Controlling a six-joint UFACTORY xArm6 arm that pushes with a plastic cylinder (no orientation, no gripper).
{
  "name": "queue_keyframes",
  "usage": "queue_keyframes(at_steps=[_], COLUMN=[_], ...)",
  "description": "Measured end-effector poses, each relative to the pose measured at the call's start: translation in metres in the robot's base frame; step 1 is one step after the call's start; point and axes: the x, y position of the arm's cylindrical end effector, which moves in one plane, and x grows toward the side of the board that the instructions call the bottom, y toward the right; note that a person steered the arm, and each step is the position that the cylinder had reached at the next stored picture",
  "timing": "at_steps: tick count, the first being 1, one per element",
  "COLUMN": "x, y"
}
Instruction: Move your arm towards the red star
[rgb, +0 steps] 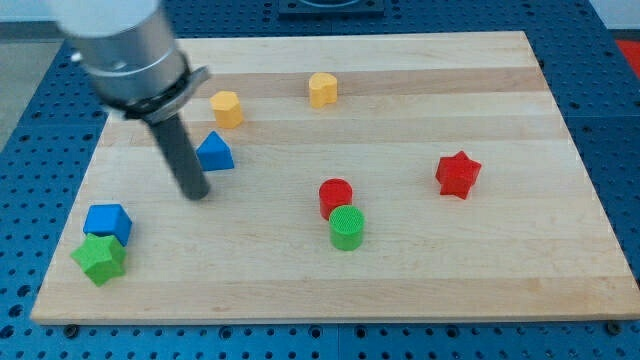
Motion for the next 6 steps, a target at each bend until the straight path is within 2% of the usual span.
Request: queue_keyframes(at_steps=[1,2,3,4,6], x=[-0.021,-0.021,-0.009,0.002,0.055], y=[0.067,0.141,0.187,0.226,0.233])
